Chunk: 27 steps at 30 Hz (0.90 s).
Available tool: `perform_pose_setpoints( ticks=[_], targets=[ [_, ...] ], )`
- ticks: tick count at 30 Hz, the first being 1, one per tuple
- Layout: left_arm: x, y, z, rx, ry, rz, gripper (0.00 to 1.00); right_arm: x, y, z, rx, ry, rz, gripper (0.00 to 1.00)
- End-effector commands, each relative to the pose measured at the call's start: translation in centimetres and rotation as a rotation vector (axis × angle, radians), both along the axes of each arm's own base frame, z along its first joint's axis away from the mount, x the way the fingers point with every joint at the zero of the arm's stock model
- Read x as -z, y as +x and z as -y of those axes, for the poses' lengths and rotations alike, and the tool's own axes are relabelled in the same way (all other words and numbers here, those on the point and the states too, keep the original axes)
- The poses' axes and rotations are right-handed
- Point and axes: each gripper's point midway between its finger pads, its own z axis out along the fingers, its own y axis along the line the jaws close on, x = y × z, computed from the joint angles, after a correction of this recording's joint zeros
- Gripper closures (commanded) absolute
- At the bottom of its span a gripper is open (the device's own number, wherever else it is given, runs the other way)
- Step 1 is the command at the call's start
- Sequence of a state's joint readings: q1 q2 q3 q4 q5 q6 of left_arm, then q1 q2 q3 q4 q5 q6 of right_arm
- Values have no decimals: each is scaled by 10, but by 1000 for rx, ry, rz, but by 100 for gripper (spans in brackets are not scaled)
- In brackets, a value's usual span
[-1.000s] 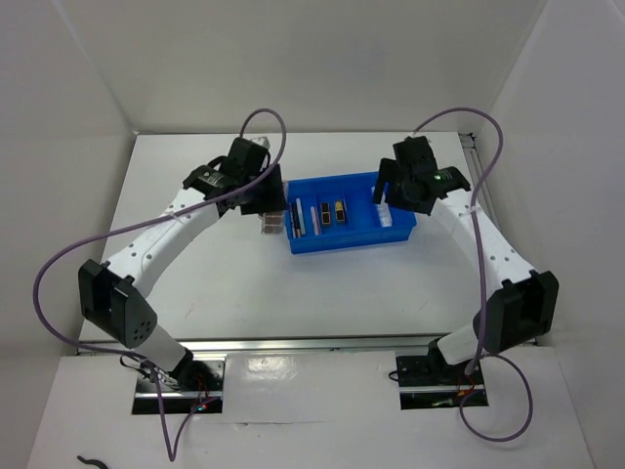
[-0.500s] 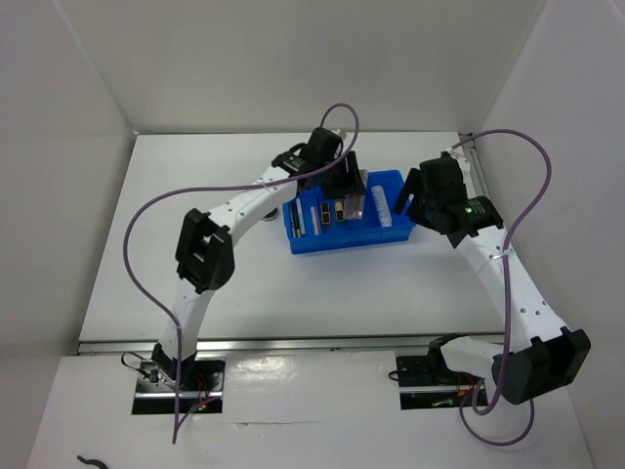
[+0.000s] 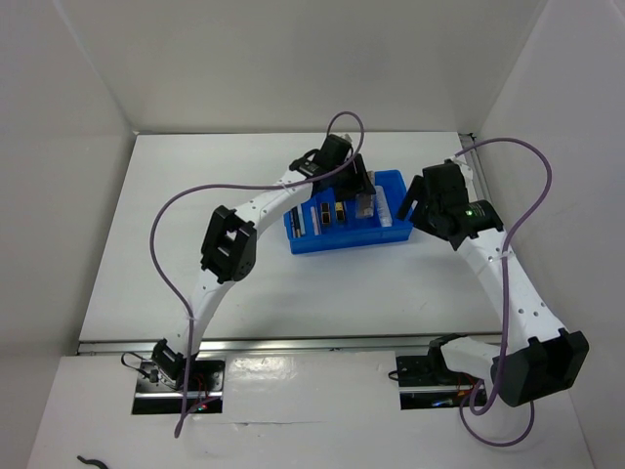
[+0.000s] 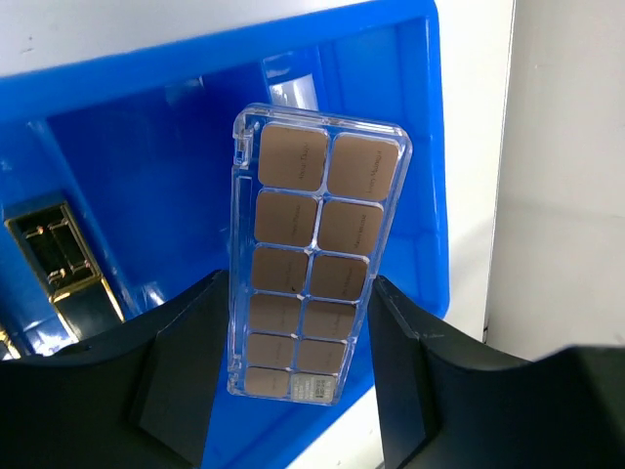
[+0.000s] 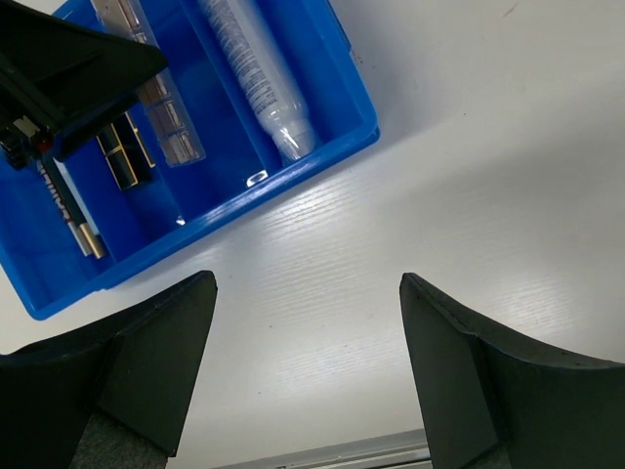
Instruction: Organize the makeup
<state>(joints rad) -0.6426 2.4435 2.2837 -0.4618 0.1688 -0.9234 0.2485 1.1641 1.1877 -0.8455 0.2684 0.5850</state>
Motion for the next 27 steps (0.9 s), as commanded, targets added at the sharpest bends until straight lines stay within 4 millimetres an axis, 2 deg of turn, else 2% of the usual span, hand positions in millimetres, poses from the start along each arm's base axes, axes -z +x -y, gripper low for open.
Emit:
perform_pose_setpoints(
  ticks=[1, 2, 3, 4, 5, 6, 8, 9, 11, 14, 16, 17, 18, 19, 20, 21, 22, 23, 25, 26, 27],
  targets=[
    [-29, 10, 13, -12, -71, 63, 48, -8, 0, 5, 10, 12, 38, 17],
    [-21, 9, 12, -12, -61, 50, 42, -8, 0, 5, 10, 12, 38, 17],
    [-28, 7, 10, -6, -61, 62, 34, -5, 1, 3, -3, 10, 25, 17],
    [-26, 5, 9, -6, -55, 55, 32, -5, 1, 3, -3, 10, 25, 17],
    [-37, 4, 6, -8, -56, 76, 28, -7, 3, 3, -3, 12, 34, 17],
    [-39, 2, 4, -3, -51, 82, 18, -6, 2, 1, -9, 18, 33, 17],
    [-43, 2, -2, -10, -32, 104, 17, -3, 4, 1, -9, 16, 22, 17],
    [-60, -2, 0, -4, -40, 137, 6, -3, 3, -1, -15, 22, 21, 17],
    [-62, -4, -7, -17, -13, 146, 2, -5, 5, -1, -16, 24, 30, 17],
    [-81, -8, -17, -25, 3, 185, 1, -5, 5, -3, -23, 32, 28, 17],
    [-92, -12, -27, -21, 35, 224, 7, -5, 5, -3, -23, 32, 28, 17],
    [-105, -14, -40, -48, 64, 260, 16, -5, 5, -3, -23, 32, 28, 17],
    [-108, -14, -50, -48, 112, 301, 22, -4, 4, -5, -29, 38, 26, 17],
    [-108, -14, -64, -77, 164, 321, 26, -4, 4, -5, -29, 38, 26, 17],
    [-94, -16, -79, -101, 236, 316, 32, -6, 8, -7, -42, 40, 32, 17],
    [-106, -14, -104, -171, 317, 364, 33, -3, 9, -7, -42, 38, 23, 17],
    [-103, -11, -124, -208, 371, 363, 33, -5, 11, -7, -51, 31, 32, 17],
    [-85, -16, -144, -224, 446, 328, 33, -5, 13, -8, -51, 31, 31, 17],
    [-87, -14, -190, -309, 541, 322, 31, -8, 18, -10, -65, 34, 39, 17],
    [-67, -22, -210, -318, 606, 270, 30, -7, 24, -11, -71, 27, 37, 17],
    [-60, -24, -226, -338, 639, 247, 28, -4, 25, -13, -78, 32, 27, 17]
  ],
)
